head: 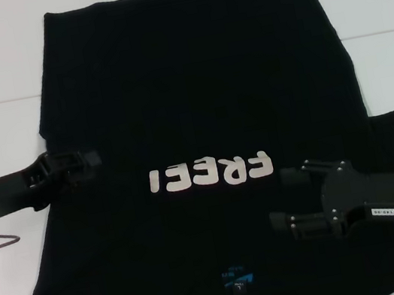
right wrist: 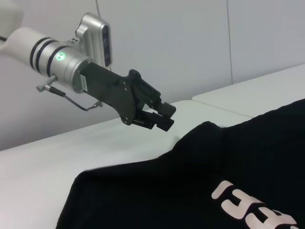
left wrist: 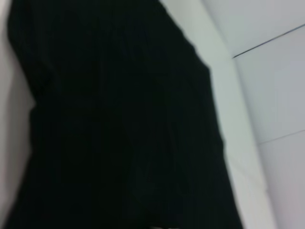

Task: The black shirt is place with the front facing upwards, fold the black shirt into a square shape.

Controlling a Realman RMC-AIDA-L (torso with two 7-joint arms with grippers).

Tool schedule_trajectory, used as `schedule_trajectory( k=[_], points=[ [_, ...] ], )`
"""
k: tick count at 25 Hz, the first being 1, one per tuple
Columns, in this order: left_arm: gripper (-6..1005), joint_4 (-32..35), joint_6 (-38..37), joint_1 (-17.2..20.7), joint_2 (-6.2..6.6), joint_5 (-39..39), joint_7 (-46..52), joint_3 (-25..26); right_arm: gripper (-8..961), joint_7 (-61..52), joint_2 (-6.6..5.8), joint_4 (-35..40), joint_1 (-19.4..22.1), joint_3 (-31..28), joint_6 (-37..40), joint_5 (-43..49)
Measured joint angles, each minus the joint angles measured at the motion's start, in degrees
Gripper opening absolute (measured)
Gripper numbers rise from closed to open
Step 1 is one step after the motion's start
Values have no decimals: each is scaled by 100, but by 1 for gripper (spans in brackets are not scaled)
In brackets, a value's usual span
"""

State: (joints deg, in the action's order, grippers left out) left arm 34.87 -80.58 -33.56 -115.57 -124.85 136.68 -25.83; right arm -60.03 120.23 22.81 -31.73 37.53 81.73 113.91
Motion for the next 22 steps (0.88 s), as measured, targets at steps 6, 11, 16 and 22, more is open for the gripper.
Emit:
schedule_trajectory(
  k=[6, 11, 16, 22],
  points=[
    [362, -64, -412, 239, 50, 387, -718, 0, 885, 0, 1, -5, 8, -31, -18, -2],
    [657, 27, -1395, 370, -23, 561, -3122, -21, 885, -20, -1, -5, 61, -43, -74, -339],
    [767, 512, -1751, 742, -511, 503, -5539, -196, 885, -697, -49, 184, 188, -53, -316, -799],
    [900, 630, -2092, 1148, -864, 654, -7618, -229, 885, -2711, -61, 1212, 416, -14, -416, -493]
  ],
)
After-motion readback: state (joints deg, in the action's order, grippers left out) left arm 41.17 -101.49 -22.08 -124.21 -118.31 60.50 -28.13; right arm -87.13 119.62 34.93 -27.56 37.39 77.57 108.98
